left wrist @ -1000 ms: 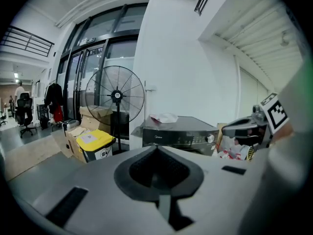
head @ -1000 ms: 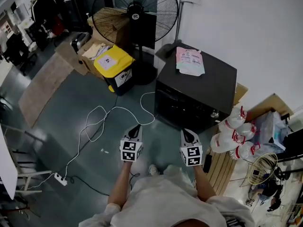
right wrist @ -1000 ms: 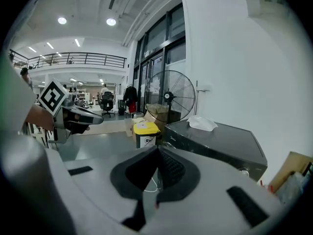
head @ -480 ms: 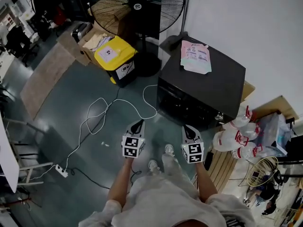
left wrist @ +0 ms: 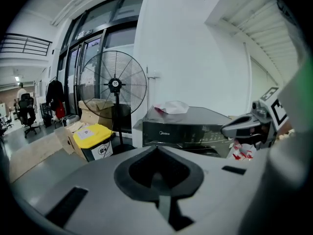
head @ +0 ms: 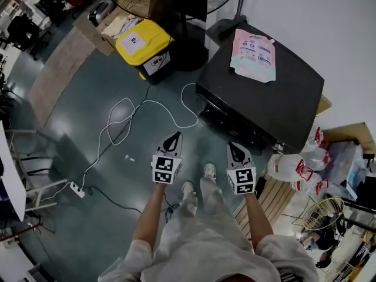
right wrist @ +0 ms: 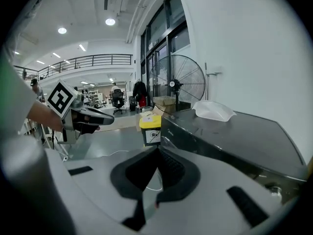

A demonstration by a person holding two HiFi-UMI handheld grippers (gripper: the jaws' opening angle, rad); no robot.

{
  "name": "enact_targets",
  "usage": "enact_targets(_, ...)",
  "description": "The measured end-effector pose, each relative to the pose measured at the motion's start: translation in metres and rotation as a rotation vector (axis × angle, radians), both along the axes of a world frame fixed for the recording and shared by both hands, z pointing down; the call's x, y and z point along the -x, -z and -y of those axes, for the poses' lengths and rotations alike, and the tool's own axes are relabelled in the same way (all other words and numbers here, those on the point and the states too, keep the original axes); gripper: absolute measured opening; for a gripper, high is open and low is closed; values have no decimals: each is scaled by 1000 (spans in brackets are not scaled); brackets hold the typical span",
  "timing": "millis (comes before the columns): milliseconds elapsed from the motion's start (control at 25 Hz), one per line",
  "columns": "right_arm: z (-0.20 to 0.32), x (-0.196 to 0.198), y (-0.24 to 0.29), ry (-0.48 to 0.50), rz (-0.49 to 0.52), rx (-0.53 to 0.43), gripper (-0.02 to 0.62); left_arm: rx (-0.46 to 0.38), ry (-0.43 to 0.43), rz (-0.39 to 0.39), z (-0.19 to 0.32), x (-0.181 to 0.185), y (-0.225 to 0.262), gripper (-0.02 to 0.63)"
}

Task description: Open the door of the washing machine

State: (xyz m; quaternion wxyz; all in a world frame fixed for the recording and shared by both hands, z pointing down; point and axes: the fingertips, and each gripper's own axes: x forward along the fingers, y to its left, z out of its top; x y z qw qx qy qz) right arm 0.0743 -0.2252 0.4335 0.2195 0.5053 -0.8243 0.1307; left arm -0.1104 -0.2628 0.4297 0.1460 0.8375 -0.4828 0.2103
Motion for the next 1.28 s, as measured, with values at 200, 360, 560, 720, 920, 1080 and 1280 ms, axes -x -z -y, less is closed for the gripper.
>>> enact_targets(200,11,-5,-33,15,6,42,-2,21,-6,6,14,-12,-33,8)
enact_targets(360,17,-5,-57,17,19,66,-2,47,-15,15,22,-18,-63,8)
enact_targets(560,27,-1,-86,30,24,76,-2,58,-28,4,35,-30,-92,8)
enact_targets(720,31,1,-107,29,35,88,-2,52,-46,9,48,-40,-112,8)
enact_targets(920,32,3,-133,38,33,102,-2,55,-46,7,57,-43,-139,8)
enact_targets(1080,30,-1,-156,41,26,122,-2,70,-37,13,58,-43,-166,8)
enact_targets(1280,26,-2,-184,55,16,141,-2,72,-20,2,60,-43,-195,8)
